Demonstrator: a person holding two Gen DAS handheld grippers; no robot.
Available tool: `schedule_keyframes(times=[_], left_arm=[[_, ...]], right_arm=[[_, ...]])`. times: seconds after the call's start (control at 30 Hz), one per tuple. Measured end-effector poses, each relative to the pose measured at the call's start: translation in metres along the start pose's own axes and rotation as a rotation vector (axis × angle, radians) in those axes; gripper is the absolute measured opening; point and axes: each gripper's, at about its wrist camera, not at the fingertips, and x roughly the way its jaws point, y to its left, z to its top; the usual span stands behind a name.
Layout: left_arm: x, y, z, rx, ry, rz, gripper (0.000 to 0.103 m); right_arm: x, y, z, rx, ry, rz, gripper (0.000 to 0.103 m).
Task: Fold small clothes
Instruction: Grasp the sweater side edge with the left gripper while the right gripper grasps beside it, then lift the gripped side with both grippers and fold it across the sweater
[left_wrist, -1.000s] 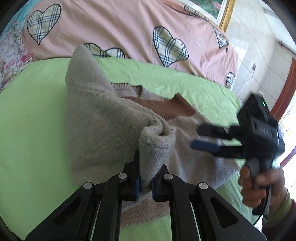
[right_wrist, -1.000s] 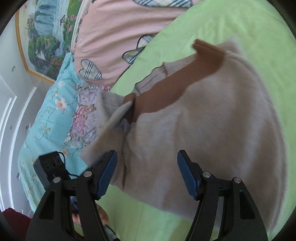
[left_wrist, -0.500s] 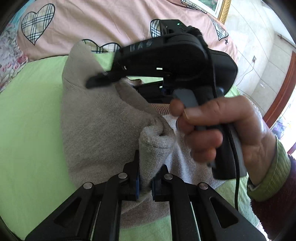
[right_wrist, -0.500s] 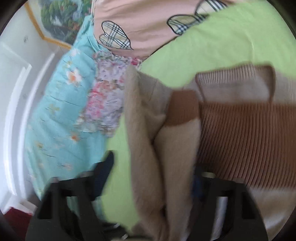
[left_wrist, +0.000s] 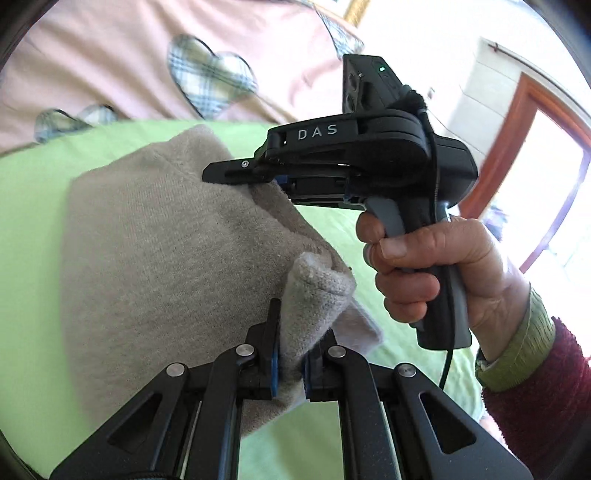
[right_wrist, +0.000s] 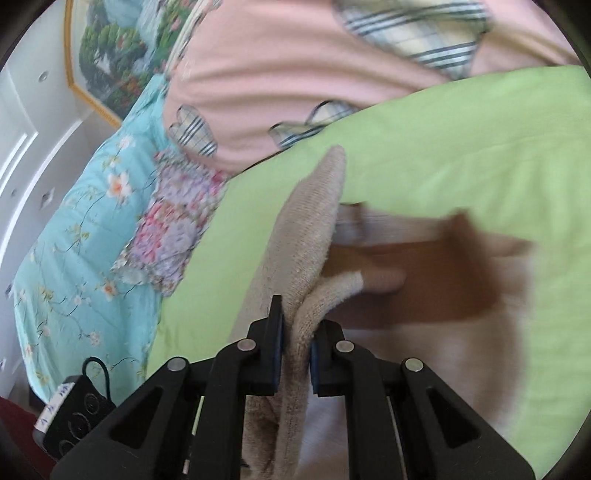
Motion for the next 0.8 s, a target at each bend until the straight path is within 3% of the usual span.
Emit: schedule_keyframes(times=[0.2, 0.3, 0.4, 0.5, 0.63, 0.73, 0.8], left_arm=[[0.06, -0.005, -0.012, -0.048, 0.132, -0.043, 0.007], [0.054, -0.011, -0.007, -0.057, 0.098, -0.076, 0.007], [0.048, -0.015, 0.001, -0.047, 0.073, -0.097, 0.008], [0.058, -0.013, 0.0, -0.032, 0.097, -0.097, 0.008], [0.075, -0.013, -0.008, -0.03, 0.146, -0.086, 0.011], [0.064, -0.012, -0.012, -0.027, 0.151, -0.116, 0.024], [0.056, -0.007, -0.011, -0.018, 0.158, -0.116, 0.026]], right_arm=[[-0.003, -0.055, -0.026, 0.078, 0.048, -0.145, 0.013], [-0.012, -0.059, -0.027, 0.089, 0.021, -0.119, 0.013], [-0.027, -0.044, -0.019, 0.013, -0.029, -0.121, 0.013], [-0.031, -0.048, -0.019, 0.0, -0.029, -0.153, 0.013], [-0.016, -0.072, -0.033, 0.072, 0.01, -0.196, 0.013], [-0.02, -0.078, -0.038, 0.107, -0.016, -0.166, 0.013], [-0.021, -0.075, -0.039, 0.093, -0.019, -0.185, 0.013]])
